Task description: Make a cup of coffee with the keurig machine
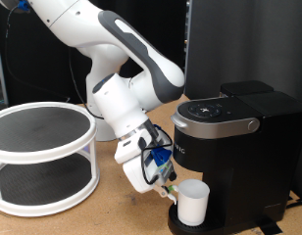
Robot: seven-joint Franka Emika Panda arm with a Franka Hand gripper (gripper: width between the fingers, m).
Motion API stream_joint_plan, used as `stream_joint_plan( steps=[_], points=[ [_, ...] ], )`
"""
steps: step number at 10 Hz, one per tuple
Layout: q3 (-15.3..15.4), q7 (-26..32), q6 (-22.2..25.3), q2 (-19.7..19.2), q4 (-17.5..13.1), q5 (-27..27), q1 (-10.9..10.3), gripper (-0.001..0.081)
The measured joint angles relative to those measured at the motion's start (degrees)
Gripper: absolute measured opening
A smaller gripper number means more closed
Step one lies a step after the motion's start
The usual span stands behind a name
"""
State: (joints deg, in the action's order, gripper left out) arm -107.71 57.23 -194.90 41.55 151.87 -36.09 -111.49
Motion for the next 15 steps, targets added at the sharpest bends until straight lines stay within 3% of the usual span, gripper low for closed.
stream_joint_plan(
  steps=[1,2,3,6,9,12,13,15],
  points=[
    [0.34,0.3,0.65,0.0,0.37,0.34,0.82,0.0607],
    [1.28,0.71,1.74,-0.02,1.04,0.76,2.7,0.0607],
    [3.04,1.26,3.34,-0.29,2.07,0.93,5.69,0.0776],
    [11.8,2.0,10.58,-3.1,5.5,1.05,18.94,0.0802],
    [22.75,1.89,19.05,-9.72,8.02,1.32,33.05,0.0802],
    [22.73,1.91,19.06,-7.84,7.87,1.24,33.58,0.0802],
    [23.8,1.92,19.21,-6.67,7.95,1.24,35.04,0.0802],
    [28.31,1.86,20.75,-3.91,8.25,1.25,40.4,0.0802]
  ],
)
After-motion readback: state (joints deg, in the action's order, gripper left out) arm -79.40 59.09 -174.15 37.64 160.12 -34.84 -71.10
